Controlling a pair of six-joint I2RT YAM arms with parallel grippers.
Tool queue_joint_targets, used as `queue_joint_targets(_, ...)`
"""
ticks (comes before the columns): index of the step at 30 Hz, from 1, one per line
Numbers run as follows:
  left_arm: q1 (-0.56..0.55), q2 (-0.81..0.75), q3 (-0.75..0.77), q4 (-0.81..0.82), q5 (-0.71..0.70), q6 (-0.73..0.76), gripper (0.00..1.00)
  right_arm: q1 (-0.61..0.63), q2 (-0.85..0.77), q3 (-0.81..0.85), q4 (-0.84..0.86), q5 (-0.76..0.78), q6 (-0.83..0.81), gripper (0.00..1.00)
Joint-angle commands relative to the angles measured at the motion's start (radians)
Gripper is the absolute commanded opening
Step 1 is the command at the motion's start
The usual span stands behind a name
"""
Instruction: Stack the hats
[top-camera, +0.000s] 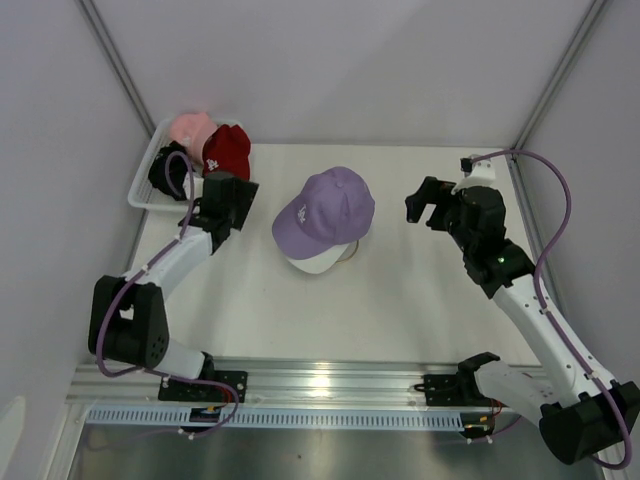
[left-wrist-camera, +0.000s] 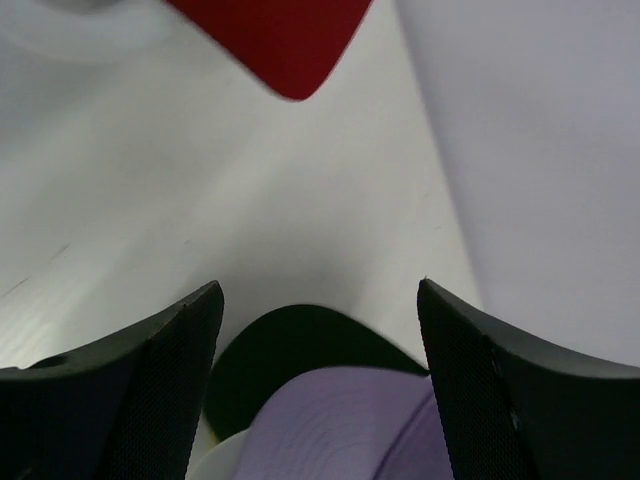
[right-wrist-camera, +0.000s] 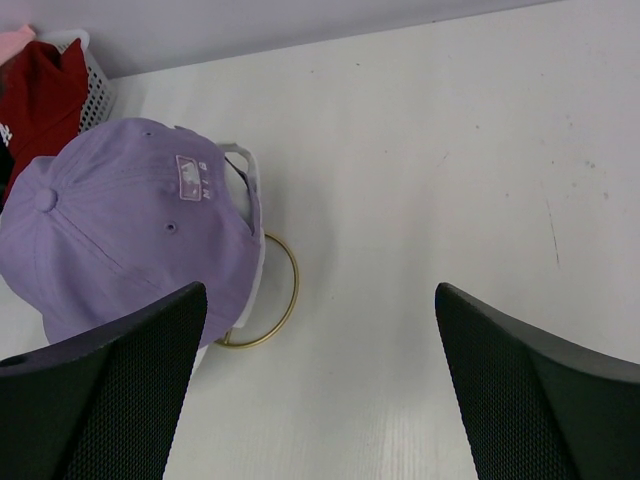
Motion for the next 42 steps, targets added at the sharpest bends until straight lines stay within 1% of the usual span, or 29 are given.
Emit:
queue_joint_targets(1, -0.012, 0.042, -0.006, 0.297, -0.145, -0.121, 0.81, -0.015, -0.016, -0.013, 0.048, -0.041, -0.013, 0.99)
queue_joint_targets(4, -0.012, 0.096, -0.010, 0.390, -0.194, -0.141, 0.80, -0.029, -0.026, -0.033, 0.062, -0.061, -0.009, 1.00)
queue_joint_targets(9, -0.018, 0.210, 0.020, 0.487, -0.215, -0.135, 0.83, -0.056, 0.005, -0.025, 0.056, -0.078, -0.024, 1.00)
queue_joint_targets(11, -0.028, 0.232, 0.052, 0.481, -0.250, -0.118, 0.81, -0.066, 0.022, -0.021, 0.056, -0.082, -0.027, 0.99)
queue_joint_targets(13, -0.031, 0.252, 0.091, 0.420, -0.301, -0.106, 0.80, -0.080, 0.034, -0.018, 0.060, -0.094, -0.027, 1.00)
queue_joint_targets(16, -0.031, 0.263, 0.100, 0.422, -0.333, -0.086, 0.80, -0.098, 0.060, -0.013, 0.079, -0.119, -0.021, 0.99)
queue_joint_targets(17, -0.026, 0.266, 0.102, 0.431, -0.350, -0.077, 0.78, -0.101, 0.076, -0.011, 0.083, -0.125, -0.018, 1.00)
queue_joint_targets(19, -0.022, 0.287, 0.112, 0.461, -0.359, -0.049, 0.74, -0.113, 0.091, -0.008, 0.096, -0.133, -0.013, 0.99)
queue_joint_targets(21, -0.012, 0.312, 0.134, 0.490, -0.347, -0.034, 0.74, -0.119, 0.109, -0.002, 0.100, -0.171, -0.010, 1.00)
queue_joint_targets(27, 0.008, 0.407, 0.191, 0.527, -0.312, -0.026, 0.75, -0.133, 0.148, 0.013, 0.091, -0.185, -0.015, 1.00)
queue_joint_targets(30, 0.015, 0.413, 0.200, 0.510, -0.284, -0.043, 0.78, -0.136, 0.159, 0.024, 0.087, -0.191, -0.015, 1.00)
queue_joint_targets(33, 0.014, 0.393, 0.186, 0.492, -0.277, -0.058, 0.81, -0.139, 0.178, 0.035, 0.090, -0.199, -0.009, 0.99)
queue_joint_targets(35, 0.014, 0.383, 0.162, 0.508, -0.266, -0.072, 0.82, -0.139, 0.189, 0.036, 0.094, -0.206, -0.006, 0.99)
queue_joint_targets(37, 0.015, 0.367, 0.160, 0.455, -0.254, -0.101, 0.84, -0.138, 0.201, 0.038, 0.096, -0.211, -0.004, 1.00)
queue_joint_targets(39, 0.006, 0.343, 0.132, 0.430, -0.264, -0.101, 0.87, -0.138, 0.206, 0.038, 0.094, -0.213, -0.001, 1.00)
queue_joint_targets(42, -0.006, 0.292, 0.082, 0.416, -0.286, -0.123, 0.87, -0.138, 0.214, 0.027, 0.114, -0.223, 0.006, 1.00)
